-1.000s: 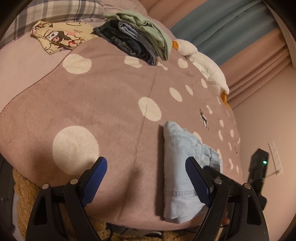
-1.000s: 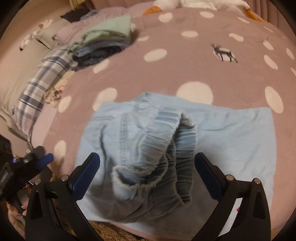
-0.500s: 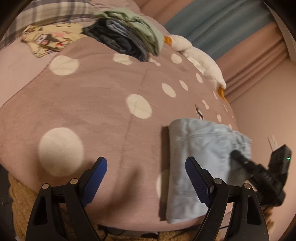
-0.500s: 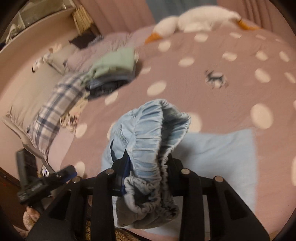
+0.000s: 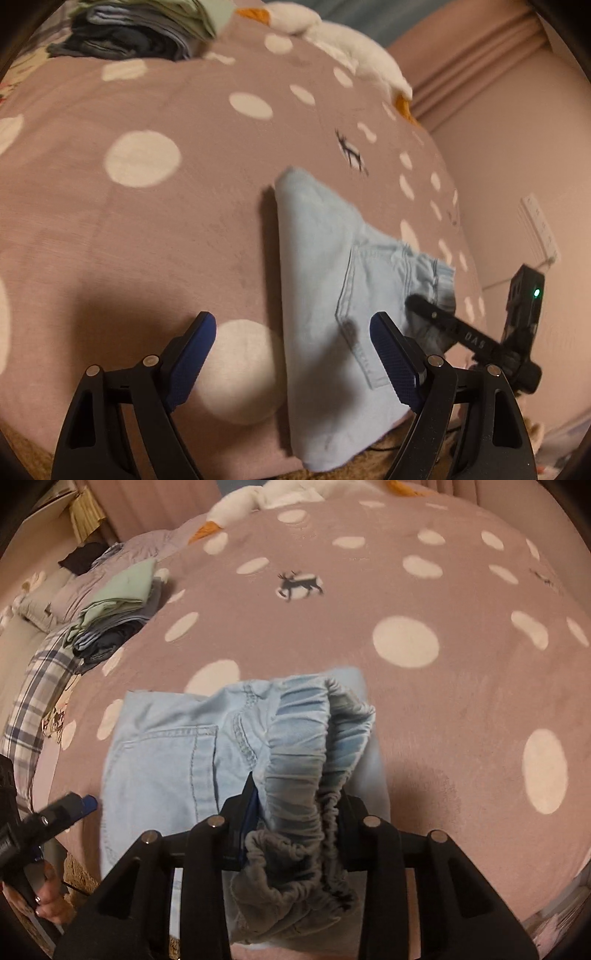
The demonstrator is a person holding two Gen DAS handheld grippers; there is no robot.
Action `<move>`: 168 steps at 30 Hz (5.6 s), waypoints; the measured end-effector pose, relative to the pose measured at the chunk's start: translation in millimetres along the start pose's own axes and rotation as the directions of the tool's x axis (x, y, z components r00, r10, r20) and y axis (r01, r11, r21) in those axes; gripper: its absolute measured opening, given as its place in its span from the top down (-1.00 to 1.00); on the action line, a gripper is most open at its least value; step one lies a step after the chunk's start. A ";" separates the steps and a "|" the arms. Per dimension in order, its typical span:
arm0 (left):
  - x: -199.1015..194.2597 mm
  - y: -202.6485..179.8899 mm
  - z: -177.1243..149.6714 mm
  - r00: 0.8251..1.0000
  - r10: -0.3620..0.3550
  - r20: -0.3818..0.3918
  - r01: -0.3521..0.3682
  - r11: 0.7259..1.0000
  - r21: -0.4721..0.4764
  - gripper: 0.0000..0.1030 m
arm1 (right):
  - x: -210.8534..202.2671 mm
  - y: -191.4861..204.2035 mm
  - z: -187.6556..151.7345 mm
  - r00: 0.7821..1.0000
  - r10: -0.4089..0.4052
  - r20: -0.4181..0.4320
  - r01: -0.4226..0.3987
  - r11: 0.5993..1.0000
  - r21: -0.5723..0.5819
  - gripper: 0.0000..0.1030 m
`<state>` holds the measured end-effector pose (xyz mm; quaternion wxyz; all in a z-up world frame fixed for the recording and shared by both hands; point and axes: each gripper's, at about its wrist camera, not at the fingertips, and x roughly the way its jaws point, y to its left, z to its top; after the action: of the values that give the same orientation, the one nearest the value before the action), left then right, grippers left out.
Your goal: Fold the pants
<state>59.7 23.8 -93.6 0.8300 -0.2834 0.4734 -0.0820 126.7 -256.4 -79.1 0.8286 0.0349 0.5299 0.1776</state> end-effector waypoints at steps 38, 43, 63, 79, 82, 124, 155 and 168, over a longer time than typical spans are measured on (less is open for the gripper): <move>12.9 -39.7 -13.5 1.000 0.031 -0.003 -0.031 0.996 0.079 0.45 | -18.2 -5.8 -12.1 0.967 0.247 0.067 -0.250 0.967 0.051 0.30; -4.6 -52.5 -7.6 0.997 0.053 0.048 -0.059 0.990 0.132 0.45 | -34.9 6.3 -4.7 0.965 0.239 0.106 -0.242 0.970 0.007 0.29; -1.2 -65.1 44.6 0.982 0.130 0.137 -0.158 0.962 0.223 0.44 | -26.8 25.5 50.6 0.969 0.176 0.173 -0.171 0.984 -0.043 0.28; 36.0 -61.6 58.8 0.976 0.186 0.110 -0.207 0.951 0.228 0.44 | -0.3 21.4 75.6 0.983 0.105 0.151 -0.102 0.994 -0.030 0.26; 53.8 -54.0 56.3 0.972 0.227 0.062 -0.236 0.947 0.219 0.42 | 16.7 22.6 77.5 0.992 0.070 0.101 -0.067 0.997 -0.024 0.24; -82.7 -76.0 -4.1 0.949 0.214 0.230 -0.264 0.940 0.214 -0.97 | -88.5 56.1 13.3 0.953 -0.107 0.282 0.131 0.989 -0.066 -0.90; -81.6 -90.8 -21.3 0.951 0.228 0.211 -0.278 0.927 0.253 -0.97 | -90.3 59.4 1.6 0.960 -0.095 0.264 0.117 0.991 -0.067 -0.90; -80.3 -93.0 -21.4 0.949 0.232 0.212 -0.284 0.922 0.264 -0.97 | -87.7 60.8 1.3 0.961 -0.096 0.261 0.117 0.991 -0.065 -0.90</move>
<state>11.0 -29.0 8.3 0.9047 -0.0989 0.4142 -0.0150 79.3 -228.5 12.4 0.8993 -0.0043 0.4116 0.1477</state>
